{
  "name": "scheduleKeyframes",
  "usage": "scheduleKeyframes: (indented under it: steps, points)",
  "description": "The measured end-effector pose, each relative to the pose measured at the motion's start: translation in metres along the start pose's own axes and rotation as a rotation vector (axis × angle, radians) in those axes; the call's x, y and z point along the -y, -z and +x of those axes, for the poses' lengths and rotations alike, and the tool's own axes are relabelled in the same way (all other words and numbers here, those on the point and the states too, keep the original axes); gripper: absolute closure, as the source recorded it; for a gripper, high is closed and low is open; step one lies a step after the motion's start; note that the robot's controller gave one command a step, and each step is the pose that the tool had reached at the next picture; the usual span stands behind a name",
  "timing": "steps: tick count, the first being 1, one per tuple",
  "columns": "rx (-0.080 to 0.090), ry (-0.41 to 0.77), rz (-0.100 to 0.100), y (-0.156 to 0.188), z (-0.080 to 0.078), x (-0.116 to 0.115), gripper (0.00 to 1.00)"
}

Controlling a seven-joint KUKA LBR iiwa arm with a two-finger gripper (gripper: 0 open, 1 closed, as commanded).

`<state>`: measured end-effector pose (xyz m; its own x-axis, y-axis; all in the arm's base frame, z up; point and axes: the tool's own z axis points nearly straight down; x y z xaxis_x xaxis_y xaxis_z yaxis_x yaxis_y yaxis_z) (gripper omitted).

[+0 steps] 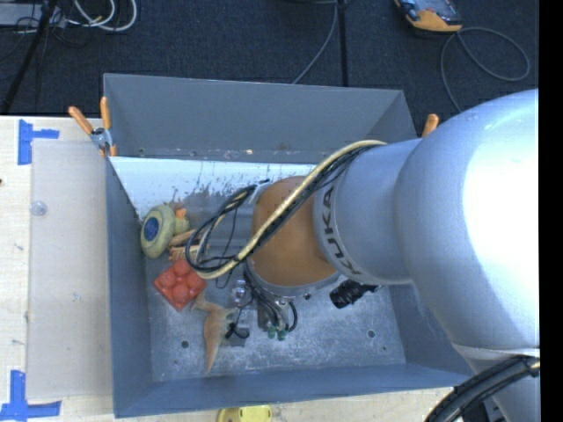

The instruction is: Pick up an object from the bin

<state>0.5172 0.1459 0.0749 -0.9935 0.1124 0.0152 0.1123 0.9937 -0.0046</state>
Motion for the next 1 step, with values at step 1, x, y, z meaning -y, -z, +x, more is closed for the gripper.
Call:
scheduleKeyframes:
  steps: [1]
  points:
    - [-0.01,-0.001,0.004,0.0391,0.0095,0.0058,1.0]
